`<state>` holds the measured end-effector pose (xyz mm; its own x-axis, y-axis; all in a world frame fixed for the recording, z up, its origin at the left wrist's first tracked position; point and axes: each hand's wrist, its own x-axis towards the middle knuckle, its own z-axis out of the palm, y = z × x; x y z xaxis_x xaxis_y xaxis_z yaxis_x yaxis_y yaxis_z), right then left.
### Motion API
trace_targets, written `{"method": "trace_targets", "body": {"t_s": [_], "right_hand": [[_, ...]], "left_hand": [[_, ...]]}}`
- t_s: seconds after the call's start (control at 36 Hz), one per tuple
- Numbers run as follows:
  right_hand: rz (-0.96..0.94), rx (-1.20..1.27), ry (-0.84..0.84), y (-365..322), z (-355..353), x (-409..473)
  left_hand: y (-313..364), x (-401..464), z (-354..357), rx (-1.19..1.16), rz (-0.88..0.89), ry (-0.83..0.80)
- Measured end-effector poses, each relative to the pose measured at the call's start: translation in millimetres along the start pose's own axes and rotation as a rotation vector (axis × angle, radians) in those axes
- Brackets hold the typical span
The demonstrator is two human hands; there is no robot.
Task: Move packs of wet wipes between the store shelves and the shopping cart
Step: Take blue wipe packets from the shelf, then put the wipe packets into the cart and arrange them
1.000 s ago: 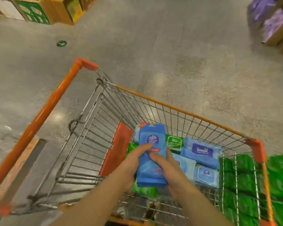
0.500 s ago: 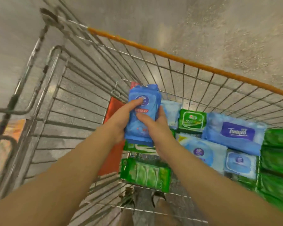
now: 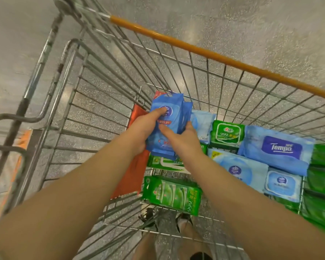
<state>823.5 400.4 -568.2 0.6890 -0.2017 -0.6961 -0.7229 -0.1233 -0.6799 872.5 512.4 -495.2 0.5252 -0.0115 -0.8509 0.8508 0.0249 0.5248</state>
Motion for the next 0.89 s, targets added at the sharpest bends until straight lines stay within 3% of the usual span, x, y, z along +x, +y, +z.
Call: {"method": "trace_targets", "body": {"t_s": [0.28, 0.42, 0.53, 0.69, 0.89], "right_hand": [[-0.043, -0.011, -0.048, -31, 25, -9], [-0.041, 0.035, -0.052, -29, 38, 4], [-0.068, 0.05, -0.05, -17, 39, 10], [0.066, 0.267, -0.168, -1, 47, 35], [0.08, 0.327, -0.258, -31, 2, -20]], "left_hand": [[4, 5, -1, 0.197, 0.153, 0.229], [0, 6, 0, 0.281, 0.313, 0.279], [-13, -7, -4, 0.395, 0.474, 0.413], [-14, -23, -3, 0.377, 0.501, 0.452], [-11, -43, 0, 0.483, 0.699, 0.468]]}}
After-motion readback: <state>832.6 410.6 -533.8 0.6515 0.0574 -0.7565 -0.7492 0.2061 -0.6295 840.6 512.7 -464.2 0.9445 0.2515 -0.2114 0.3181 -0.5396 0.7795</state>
